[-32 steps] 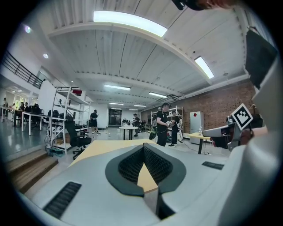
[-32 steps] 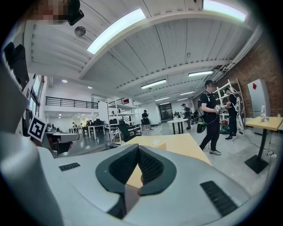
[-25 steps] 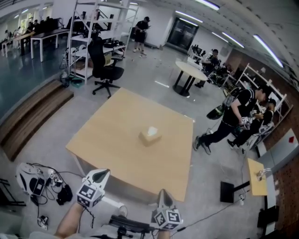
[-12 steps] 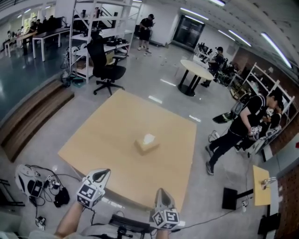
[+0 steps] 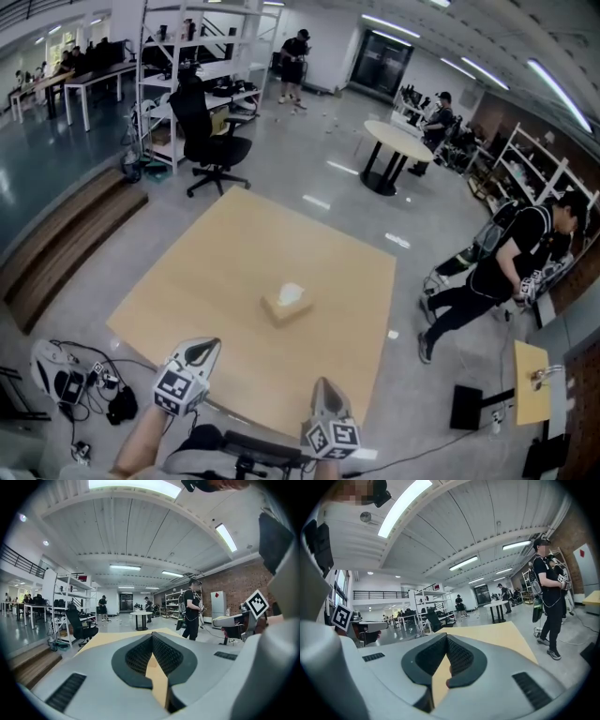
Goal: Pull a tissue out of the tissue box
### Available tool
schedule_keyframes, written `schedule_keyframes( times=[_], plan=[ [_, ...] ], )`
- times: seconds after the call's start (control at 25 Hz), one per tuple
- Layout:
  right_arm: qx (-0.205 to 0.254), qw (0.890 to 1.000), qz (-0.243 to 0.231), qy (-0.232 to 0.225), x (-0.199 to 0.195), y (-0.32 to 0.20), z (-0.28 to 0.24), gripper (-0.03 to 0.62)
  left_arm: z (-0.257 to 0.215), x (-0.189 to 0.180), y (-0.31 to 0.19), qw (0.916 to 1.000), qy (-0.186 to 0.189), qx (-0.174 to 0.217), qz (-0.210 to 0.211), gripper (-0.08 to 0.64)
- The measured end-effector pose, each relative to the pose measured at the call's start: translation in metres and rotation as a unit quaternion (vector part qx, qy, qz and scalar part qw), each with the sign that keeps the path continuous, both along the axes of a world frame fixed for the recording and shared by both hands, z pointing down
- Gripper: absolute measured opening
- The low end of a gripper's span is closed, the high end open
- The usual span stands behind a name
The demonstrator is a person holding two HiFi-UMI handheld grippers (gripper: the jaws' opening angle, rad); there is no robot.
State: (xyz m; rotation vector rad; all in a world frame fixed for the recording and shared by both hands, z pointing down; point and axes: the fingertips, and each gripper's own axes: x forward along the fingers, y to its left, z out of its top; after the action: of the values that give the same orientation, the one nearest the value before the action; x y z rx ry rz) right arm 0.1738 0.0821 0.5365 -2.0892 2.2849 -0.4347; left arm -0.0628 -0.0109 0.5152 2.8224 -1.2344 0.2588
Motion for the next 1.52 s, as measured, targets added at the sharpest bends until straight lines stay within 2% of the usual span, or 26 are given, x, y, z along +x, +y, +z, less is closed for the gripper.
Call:
schedule_keyframes(
  times=[0.36, 0.96, 1.52],
  plan=[
    [0.000, 1.000, 0.001, -0.002, 0.017, -0.040, 0.002, 0.011, -0.003, 0.017, -0.039, 1.0000, 0.001, 0.001, 0.004, 0.006],
    [-0.027, 1.000, 0.001, -0.012, 0.026, -0.116, 0.016, 0.011, 0.015, 0.046, -0.122, 0.9992, -0.006, -0.033, 0.023, 0.006],
    [-0.094, 0.995, -0.020, -0.035, 0.018, -0.170, 0.058, 0.011, 0.072, 0.047, -0.160, 0.9930, -0.029, -0.112, 0.020, 0.006]
  ],
)
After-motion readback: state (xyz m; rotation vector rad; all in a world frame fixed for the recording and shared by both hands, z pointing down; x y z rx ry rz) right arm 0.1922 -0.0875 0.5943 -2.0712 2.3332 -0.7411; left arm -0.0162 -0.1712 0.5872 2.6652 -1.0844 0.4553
